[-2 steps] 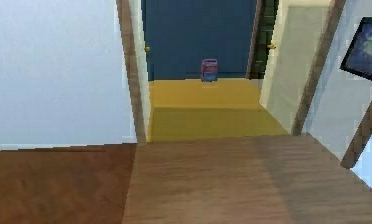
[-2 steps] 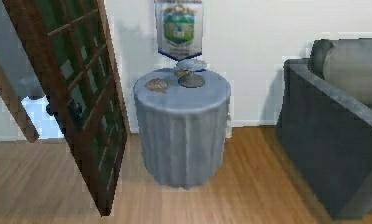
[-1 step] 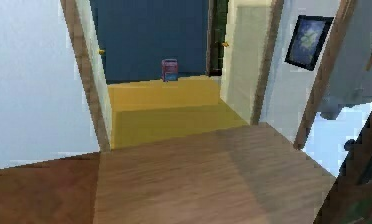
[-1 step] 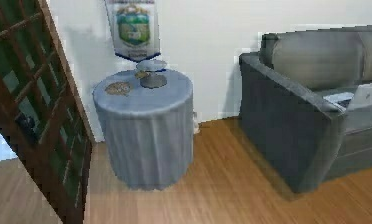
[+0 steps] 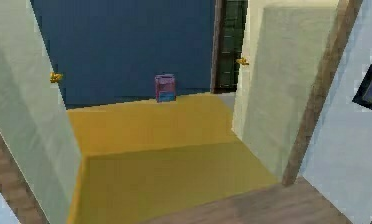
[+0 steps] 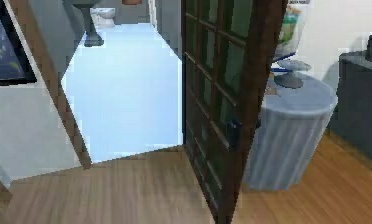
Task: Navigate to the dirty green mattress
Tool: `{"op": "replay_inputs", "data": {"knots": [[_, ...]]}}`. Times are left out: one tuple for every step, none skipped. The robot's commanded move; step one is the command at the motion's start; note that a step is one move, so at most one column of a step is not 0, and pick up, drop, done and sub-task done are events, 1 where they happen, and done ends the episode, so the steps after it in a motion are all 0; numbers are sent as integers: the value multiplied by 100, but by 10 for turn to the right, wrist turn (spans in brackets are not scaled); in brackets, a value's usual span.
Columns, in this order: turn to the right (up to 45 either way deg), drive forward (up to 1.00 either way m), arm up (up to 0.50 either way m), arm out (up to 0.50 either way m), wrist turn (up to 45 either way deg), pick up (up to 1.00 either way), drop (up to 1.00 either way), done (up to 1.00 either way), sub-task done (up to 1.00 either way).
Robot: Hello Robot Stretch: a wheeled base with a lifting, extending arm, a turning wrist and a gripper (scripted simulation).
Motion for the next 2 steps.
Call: {"op": "replay_inputs", "data": {"knots": [[0,100,0,0,0,0,0,0,0],[30,0,0,0,0,0,0,0,0]]}}
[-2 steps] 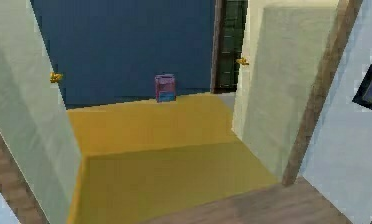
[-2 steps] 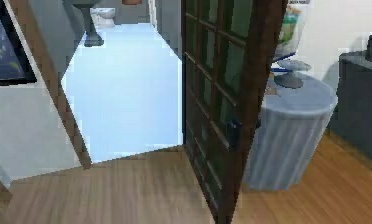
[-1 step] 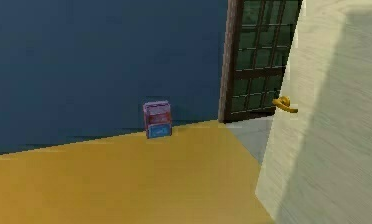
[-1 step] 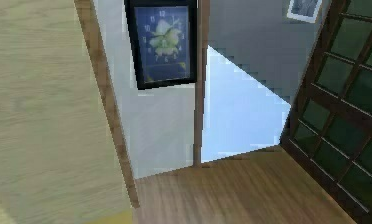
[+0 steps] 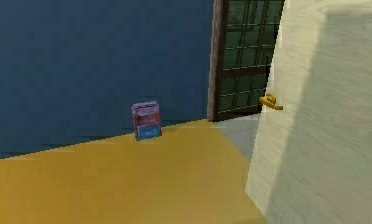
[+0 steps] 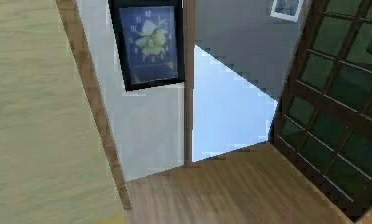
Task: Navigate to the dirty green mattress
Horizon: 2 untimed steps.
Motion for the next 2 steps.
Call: {"op": "replay_inputs", "data": {"knots": [[0,100,0,0,0,0,0,0,0],[0,20,0,0,0,0,0,0,0]]}}
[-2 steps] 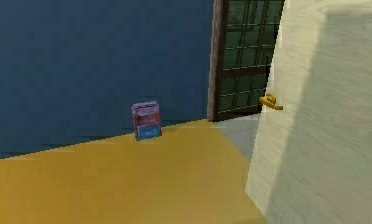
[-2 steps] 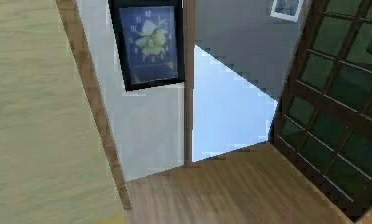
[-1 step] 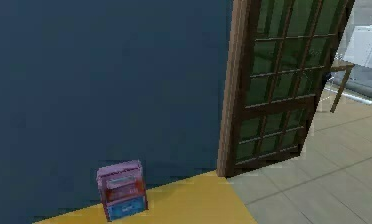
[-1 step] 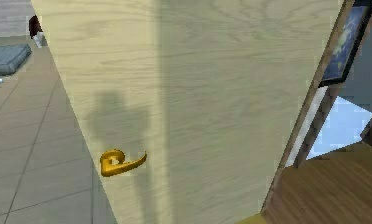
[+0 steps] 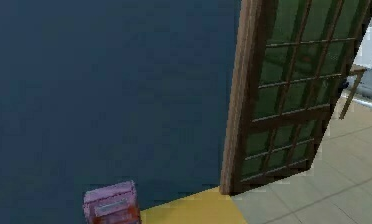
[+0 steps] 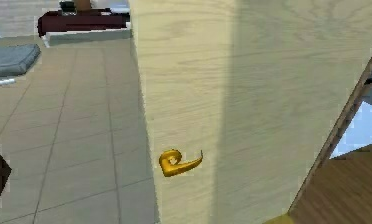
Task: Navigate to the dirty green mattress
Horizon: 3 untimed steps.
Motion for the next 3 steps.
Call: {"op": "replay_inputs", "data": {"knots": [[210,0,0,0,0,0,0,0,0],[0,40,0,0,0,0,0,0,0],[420,0,0,0,0,0,0,0,0]]}}
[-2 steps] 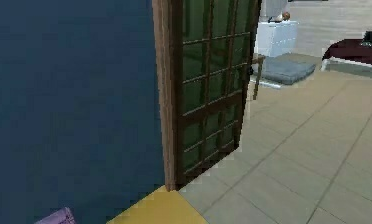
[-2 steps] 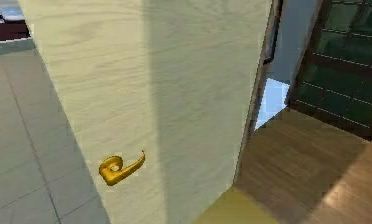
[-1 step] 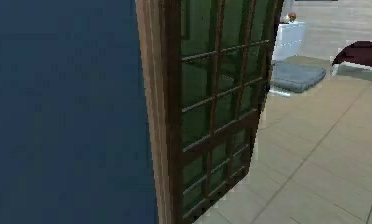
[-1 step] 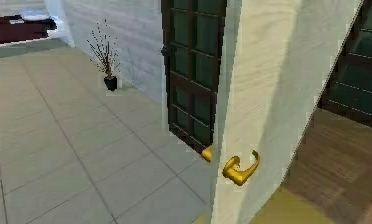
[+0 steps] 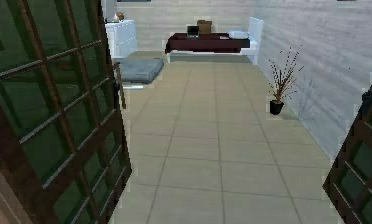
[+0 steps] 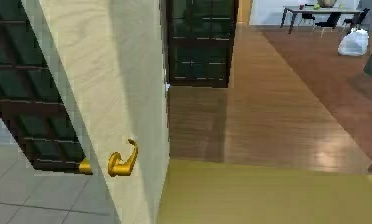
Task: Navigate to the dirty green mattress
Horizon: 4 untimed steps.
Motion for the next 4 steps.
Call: {"op": "replay_inputs", "data": {"knots": [[0,100,0,0,0,0,0,0,0],[30,0,0,0,0,0,0,0,0],[450,0,0,0,0,0,0,0,0],[450,0,0,0,0,0,0,0,0]]}}
